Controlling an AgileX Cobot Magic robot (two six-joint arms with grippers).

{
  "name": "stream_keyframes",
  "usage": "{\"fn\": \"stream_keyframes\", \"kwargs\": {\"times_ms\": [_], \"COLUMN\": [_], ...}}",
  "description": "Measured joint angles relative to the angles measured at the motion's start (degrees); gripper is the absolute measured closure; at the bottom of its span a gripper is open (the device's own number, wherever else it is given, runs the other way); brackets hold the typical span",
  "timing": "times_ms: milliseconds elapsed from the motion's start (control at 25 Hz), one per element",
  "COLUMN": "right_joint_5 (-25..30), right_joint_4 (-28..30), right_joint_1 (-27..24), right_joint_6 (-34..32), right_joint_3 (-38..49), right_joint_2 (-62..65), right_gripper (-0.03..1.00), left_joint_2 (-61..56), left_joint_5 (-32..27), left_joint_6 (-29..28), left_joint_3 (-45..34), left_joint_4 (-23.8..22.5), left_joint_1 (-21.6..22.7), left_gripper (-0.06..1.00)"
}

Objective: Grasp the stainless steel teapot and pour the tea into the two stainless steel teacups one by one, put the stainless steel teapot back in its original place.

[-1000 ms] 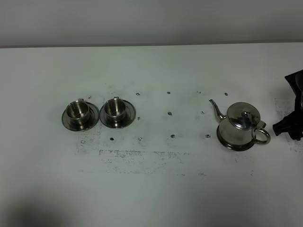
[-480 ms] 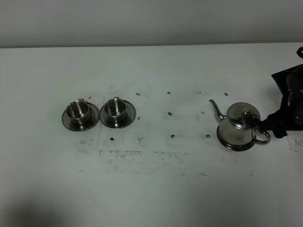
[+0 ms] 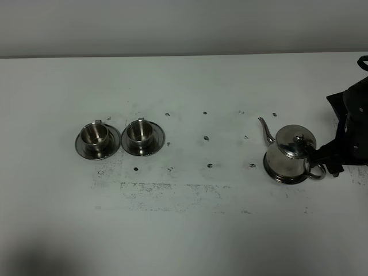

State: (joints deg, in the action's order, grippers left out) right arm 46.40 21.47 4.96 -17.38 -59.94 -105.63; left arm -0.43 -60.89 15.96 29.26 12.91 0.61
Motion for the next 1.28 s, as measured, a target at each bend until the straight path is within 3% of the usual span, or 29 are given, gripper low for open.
{"fn": "stream_keyframes", "kwargs": {"times_ms": [280,440,560,880,1280], "right_joint_5": [4.24,10.04,13.55,16.95,11.24], "right_joint_4": [4.11,3.66,-1.17,-24.01,-26.51], "right_joint_1": [0.00,0.00,0.00,0.00,-0.98], "right_joint_6": [-3.35,-2.56,5.71,35.19,37.65], "right_joint_3": [0.00,0.00,0.05,0.05,0.05], "right_joint_2": [2.40,7.93,11.88,15.33,15.33], "right_gripper": [0.38,0.38,0.38,0.38,0.38], "left_joint_2": [0.00,0.00,0.00,0.00,0.00], "left_joint_5": [0.00,0.00,0.00,0.00,0.00], "left_joint_6": [0.00,0.00,0.00,-0.19,-0.14], "left_joint_3": [0.00,0.00,0.00,0.00,0.00], "left_joint_4": [0.00,0.00,0.00,-0.05,-0.05], "left_joint_1": [0.00,0.00,0.00,0.00,0.00], "left_gripper": [0.30,0.30,0.30,0.30,0.30]}}
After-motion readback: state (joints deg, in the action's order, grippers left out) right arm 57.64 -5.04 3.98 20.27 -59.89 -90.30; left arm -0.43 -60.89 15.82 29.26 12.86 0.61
